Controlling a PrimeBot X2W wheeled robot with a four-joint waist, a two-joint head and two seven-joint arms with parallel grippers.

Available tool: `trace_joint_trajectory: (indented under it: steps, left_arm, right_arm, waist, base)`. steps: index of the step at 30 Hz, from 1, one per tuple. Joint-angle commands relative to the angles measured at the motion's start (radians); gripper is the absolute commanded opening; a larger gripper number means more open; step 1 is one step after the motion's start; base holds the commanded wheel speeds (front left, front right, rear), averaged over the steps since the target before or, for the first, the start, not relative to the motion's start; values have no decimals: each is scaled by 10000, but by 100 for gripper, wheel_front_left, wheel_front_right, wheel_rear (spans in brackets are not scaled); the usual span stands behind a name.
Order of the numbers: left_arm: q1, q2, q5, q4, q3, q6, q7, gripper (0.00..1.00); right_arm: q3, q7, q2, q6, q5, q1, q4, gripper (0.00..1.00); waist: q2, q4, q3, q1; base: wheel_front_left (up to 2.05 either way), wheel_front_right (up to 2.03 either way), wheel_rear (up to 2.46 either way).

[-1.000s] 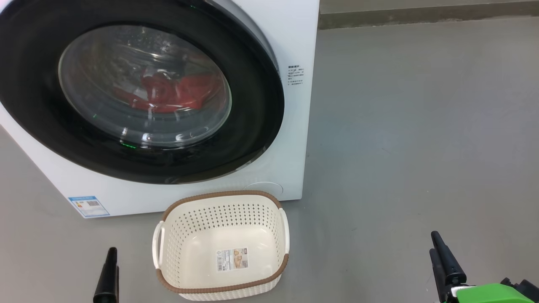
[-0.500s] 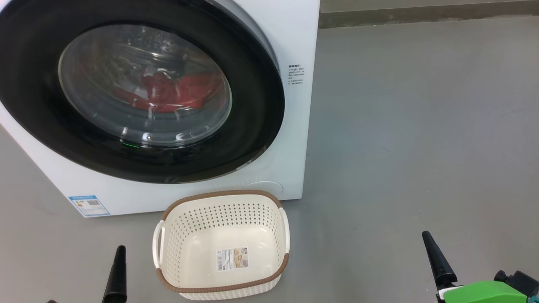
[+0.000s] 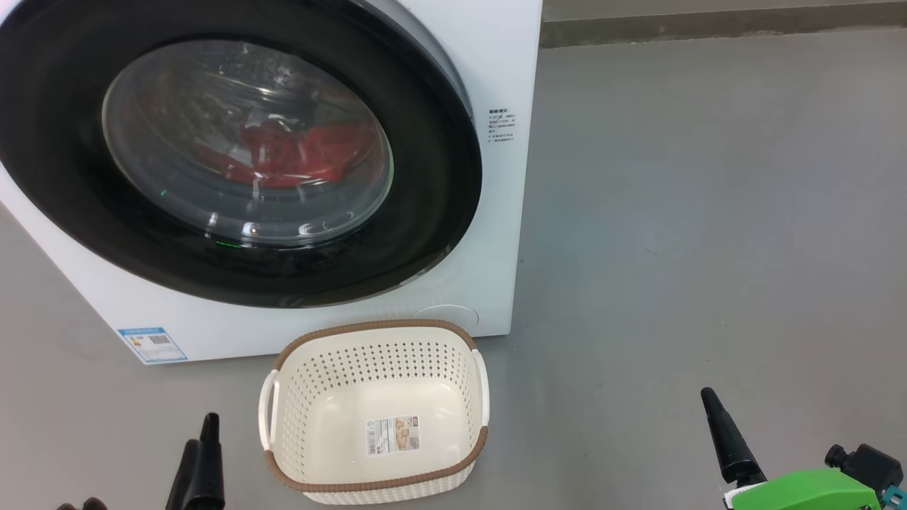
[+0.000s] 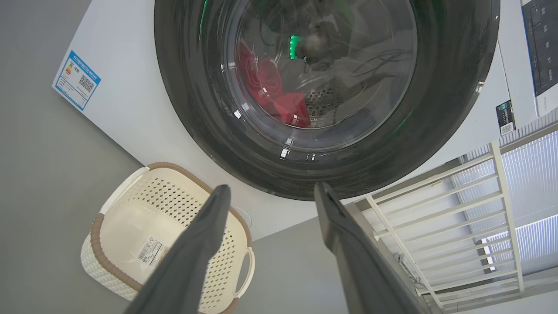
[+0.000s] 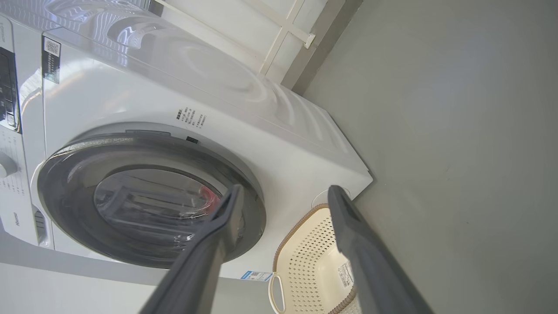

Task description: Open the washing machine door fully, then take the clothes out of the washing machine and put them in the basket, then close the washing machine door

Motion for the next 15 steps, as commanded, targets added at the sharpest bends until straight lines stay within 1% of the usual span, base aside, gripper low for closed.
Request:
trace_joint_trajectory:
  steps: [1,15]
  left_arm:
    - [-124,180,304,-331,103,-17,-136,100]
    - [15,189,1997,-606,-27,-22,-546,100]
  right_arm:
    - [174,-122,-154,6,-263,-247,-300,100]
    - [504,-530,-378,8,-1547,-231,-399,100]
  waist:
    - [0,-3,-2,-1]
    - [0,-20,25,-1]
  base:
    - [0,0,0]
    - [0,0,0]
